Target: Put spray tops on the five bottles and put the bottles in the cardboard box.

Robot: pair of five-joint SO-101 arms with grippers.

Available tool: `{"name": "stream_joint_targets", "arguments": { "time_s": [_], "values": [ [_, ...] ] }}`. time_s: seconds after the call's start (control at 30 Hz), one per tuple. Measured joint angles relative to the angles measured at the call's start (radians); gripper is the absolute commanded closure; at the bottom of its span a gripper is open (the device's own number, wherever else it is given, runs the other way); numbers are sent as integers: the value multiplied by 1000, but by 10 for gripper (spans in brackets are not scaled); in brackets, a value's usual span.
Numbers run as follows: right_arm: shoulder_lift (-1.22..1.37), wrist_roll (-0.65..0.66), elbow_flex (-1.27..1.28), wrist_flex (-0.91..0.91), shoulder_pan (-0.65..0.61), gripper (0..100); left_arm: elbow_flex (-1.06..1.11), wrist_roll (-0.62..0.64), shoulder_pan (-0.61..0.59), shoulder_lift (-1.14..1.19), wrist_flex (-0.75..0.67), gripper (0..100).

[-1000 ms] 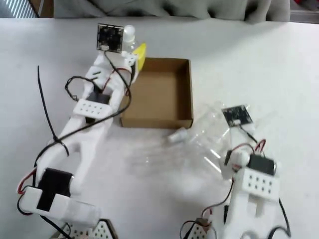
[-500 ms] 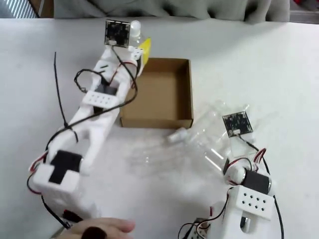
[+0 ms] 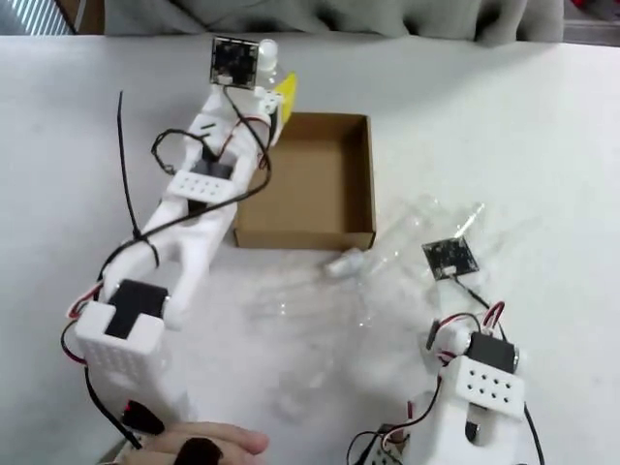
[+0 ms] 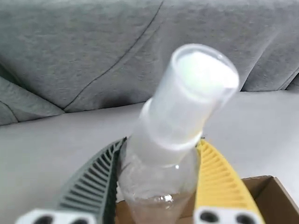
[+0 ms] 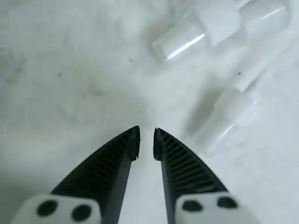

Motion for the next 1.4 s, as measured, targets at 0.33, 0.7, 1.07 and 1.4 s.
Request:
{"name": "stream_joint_targets", "arguments": {
  "time_s": [0.33,0.7,1.07,1.4],
  "values": [
    [2,0,15,-34,-3,950,0,0,12,0,0,976],
    [2,0,15,-34,-3,950,25,0,12,-31,0,976],
    [2,0,15,-34,-3,950,112,0,12,-155,49,976],
    [2,0,15,-34,-3,950,112,0,12,-155,83,976]
  ]
}}
